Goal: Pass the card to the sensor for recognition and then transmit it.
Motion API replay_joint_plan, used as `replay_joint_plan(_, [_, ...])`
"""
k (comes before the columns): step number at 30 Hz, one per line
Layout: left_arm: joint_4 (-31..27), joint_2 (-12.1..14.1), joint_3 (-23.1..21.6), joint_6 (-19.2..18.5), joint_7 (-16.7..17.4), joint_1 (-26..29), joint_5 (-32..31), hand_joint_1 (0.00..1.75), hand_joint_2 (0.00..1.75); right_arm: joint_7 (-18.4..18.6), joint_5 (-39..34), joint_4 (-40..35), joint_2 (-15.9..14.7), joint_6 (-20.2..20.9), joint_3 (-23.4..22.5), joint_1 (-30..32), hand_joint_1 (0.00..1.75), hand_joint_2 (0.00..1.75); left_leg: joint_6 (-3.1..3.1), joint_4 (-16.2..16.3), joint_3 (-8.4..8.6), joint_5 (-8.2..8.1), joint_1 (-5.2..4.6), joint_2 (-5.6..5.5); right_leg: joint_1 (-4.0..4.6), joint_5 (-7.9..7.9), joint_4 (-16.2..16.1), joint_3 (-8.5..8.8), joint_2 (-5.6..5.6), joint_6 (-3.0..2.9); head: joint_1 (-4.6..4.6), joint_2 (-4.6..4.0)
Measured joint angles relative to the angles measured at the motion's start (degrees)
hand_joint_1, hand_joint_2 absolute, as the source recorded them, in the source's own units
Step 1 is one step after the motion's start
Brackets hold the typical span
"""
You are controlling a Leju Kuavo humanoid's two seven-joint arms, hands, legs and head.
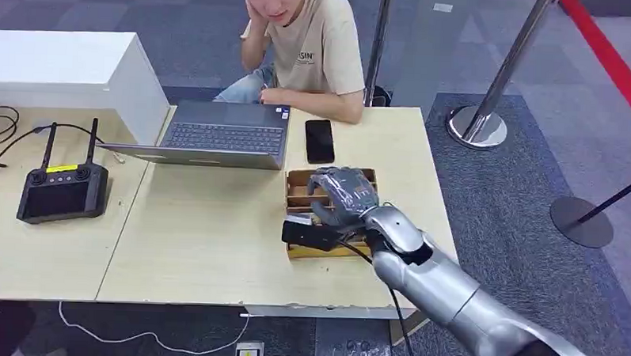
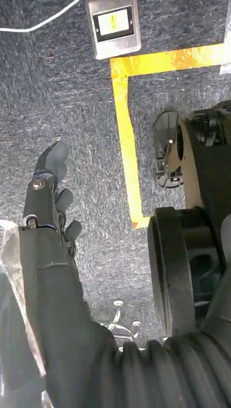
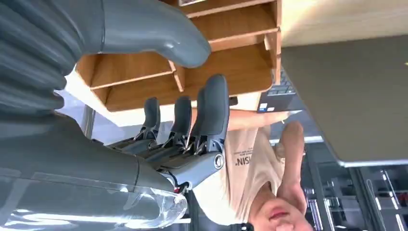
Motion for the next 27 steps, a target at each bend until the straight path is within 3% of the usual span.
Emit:
replay_joint_plan(1, [0.0,0.0,0.0,0.0,0.0,0.0,0.0,0.00,1.75,-0.1,-0.2,0.3,0.2,0.0,0.0,0.0,1.15,1.75,0.00,0.0,0.00,0.00,0.00,0.00,0.00,0.00,0.0,0.00,0.00,0.00,0.00,0.00])
replay_joint_plan(12, [0.0,0.0,0.0,-0.1,0.4,0.0,-0.3,0.00,1.75,-2.1,-2.6,5.2,2.2,-0.3,0.0,0.0,1.26,1.75,0.00,0.0,-0.02,0.00,0.00,0.00,0.00,0.00,0.0,-0.01,0.00,0.00,0.02,0.00])
replay_joint_plan(17, [0.0,0.0,0.0,-0.1,0.6,0.0,-0.3,0.00,1.75,-2.4,-3.0,7.5,3.1,-0.4,0.1,0.0,1.19,1.75,0.00,0.0,-0.03,0.00,0.00,0.00,0.00,0.00,0.0,-0.02,0.00,0.00,0.02,0.00])
replay_joint_plan(25, [0.0,0.0,0.0,-0.2,0.6,0.0,-0.1,0.00,1.75,-2.5,-3.1,10.1,3.8,-0.5,0.7,0.0,0.91,1.75,0.00,0.0,-0.04,0.00,0.00,0.00,0.00,0.00,0.0,-0.03,0.00,0.00,0.00,0.00])
replay_joint_plan(27, [0.0,0.0,0.0,-0.2,0.6,0.0,-0.1,0.00,1.75,-2.5,-3.1,10.7,3.9,-0.5,1.0,0.0,0.93,1.75,0.00,0.0,-0.06,0.00,0.00,0.00,0.00,0.00,0.0,-0.05,0.00,0.00,0.00,0.00])
